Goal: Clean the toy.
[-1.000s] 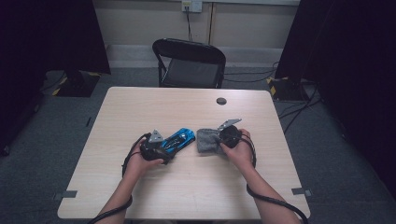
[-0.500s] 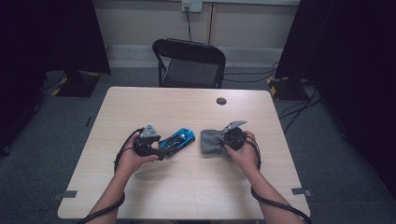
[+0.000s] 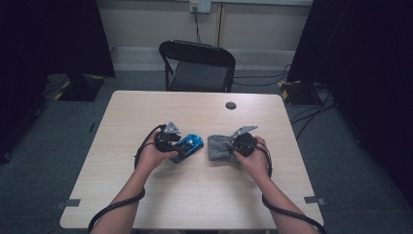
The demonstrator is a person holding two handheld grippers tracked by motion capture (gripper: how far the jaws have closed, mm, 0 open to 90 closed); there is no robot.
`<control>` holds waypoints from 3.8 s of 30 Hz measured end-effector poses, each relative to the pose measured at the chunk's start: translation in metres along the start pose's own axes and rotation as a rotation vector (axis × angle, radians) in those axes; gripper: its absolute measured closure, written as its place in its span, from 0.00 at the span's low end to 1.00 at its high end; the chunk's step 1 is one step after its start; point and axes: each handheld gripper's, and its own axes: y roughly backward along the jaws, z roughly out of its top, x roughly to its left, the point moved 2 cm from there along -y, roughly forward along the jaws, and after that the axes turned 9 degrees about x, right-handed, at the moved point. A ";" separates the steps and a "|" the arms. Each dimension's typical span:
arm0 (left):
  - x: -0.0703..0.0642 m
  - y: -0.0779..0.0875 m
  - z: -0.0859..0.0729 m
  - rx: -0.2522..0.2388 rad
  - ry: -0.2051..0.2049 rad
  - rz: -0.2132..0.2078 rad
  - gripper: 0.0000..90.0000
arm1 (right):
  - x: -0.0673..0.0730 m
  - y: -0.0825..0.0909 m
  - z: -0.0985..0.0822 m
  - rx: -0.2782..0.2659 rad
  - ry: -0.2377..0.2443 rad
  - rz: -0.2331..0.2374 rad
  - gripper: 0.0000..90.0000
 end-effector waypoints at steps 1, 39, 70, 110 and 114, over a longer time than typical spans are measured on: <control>0.001 -0.001 0.001 0.003 -0.008 0.001 0.42 | -0.001 0.000 0.000 -0.002 -0.002 0.001 0.89; 0.007 -0.005 -0.012 0.002 0.003 -0.027 0.50 | 0.009 -0.008 0.024 -0.049 0.092 0.067 0.53; 0.008 -0.004 -0.017 -0.023 0.023 -0.034 0.49 | 0.014 -0.033 0.046 0.036 -0.110 -0.055 0.91; 0.005 -0.003 -0.022 -0.056 0.026 -0.015 0.49 | 0.017 -0.030 0.025 -0.022 0.051 0.098 0.47; 0.005 -0.004 -0.023 -0.064 0.028 -0.017 0.49 | 0.014 -0.037 0.014 -0.003 0.047 0.098 0.47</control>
